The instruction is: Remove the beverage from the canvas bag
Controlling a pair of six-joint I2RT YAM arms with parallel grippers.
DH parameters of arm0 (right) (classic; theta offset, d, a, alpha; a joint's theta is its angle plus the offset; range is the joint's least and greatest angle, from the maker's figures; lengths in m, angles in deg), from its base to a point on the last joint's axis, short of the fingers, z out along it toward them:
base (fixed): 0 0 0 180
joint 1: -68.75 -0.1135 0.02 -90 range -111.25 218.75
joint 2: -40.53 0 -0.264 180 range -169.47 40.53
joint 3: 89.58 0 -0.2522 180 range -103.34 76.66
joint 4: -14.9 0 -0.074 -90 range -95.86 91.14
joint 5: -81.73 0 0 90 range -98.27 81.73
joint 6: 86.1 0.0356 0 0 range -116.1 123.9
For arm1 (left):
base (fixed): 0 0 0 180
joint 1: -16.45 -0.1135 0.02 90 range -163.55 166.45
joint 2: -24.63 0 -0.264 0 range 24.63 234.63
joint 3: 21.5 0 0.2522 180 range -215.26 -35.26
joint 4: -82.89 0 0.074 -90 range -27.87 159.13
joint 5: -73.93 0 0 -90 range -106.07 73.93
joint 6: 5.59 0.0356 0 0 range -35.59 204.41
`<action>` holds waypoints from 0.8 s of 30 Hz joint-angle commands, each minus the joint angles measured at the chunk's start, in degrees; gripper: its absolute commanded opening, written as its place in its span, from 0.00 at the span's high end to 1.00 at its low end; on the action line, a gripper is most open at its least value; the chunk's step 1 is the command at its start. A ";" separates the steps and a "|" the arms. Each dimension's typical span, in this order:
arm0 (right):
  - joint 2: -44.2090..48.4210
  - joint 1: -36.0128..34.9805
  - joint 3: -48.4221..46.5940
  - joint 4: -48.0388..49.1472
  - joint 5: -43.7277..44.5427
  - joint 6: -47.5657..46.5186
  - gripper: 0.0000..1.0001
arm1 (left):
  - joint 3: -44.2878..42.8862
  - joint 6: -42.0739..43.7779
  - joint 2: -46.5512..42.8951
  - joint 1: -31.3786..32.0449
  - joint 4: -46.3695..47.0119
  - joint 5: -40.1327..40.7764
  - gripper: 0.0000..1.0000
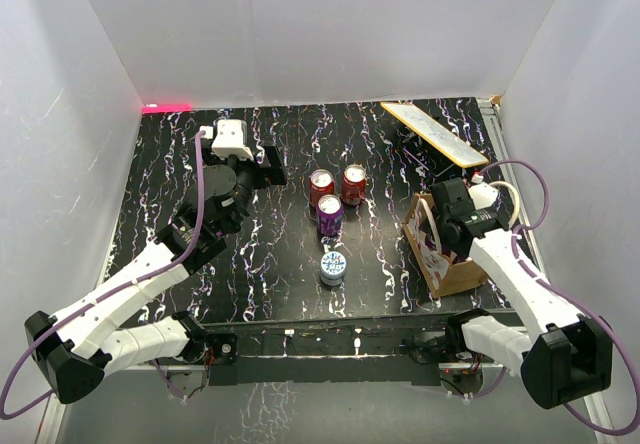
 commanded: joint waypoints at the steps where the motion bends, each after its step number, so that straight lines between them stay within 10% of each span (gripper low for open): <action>1: -2.10 -0.31 1.83 2.29 -1.22 1.34 0.31 | -1.34 0.11 -0.78 0.23 0.69 0.37 0.03; 24: -1.05 -0.26 2.40 0.33 0.67 2.28 0.28 | -1.34 0.07 -1.00 0.23 0.69 0.37 0.03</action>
